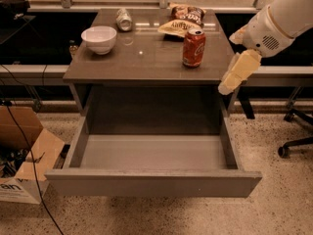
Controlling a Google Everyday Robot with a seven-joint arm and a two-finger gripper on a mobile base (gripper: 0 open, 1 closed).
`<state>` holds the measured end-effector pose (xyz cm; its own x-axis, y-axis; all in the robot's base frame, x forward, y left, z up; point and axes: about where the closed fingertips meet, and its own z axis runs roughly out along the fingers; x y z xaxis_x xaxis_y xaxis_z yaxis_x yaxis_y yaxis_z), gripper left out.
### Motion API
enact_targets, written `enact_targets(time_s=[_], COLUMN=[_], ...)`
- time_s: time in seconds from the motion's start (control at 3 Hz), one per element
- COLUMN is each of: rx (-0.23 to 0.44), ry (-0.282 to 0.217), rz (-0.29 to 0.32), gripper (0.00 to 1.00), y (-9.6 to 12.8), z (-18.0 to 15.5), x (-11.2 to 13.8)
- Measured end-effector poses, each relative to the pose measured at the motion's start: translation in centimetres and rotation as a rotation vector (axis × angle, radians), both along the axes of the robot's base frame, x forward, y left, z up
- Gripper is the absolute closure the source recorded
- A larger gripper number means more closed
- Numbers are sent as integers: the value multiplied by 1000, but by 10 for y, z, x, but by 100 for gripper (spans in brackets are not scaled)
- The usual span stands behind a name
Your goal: Place coke can into top drawer
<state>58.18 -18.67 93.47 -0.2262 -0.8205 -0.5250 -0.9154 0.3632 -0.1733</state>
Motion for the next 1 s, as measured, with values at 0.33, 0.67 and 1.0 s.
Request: enact_targets(time_s=[0.33, 0.67, 1.0], rx=[0, 37, 122], ry=[0, -39, -105], rz=[0, -26, -61], gripper=[0, 0, 0], y=[0, 10, 29], z=[0, -1, 0], x=[0, 9, 45])
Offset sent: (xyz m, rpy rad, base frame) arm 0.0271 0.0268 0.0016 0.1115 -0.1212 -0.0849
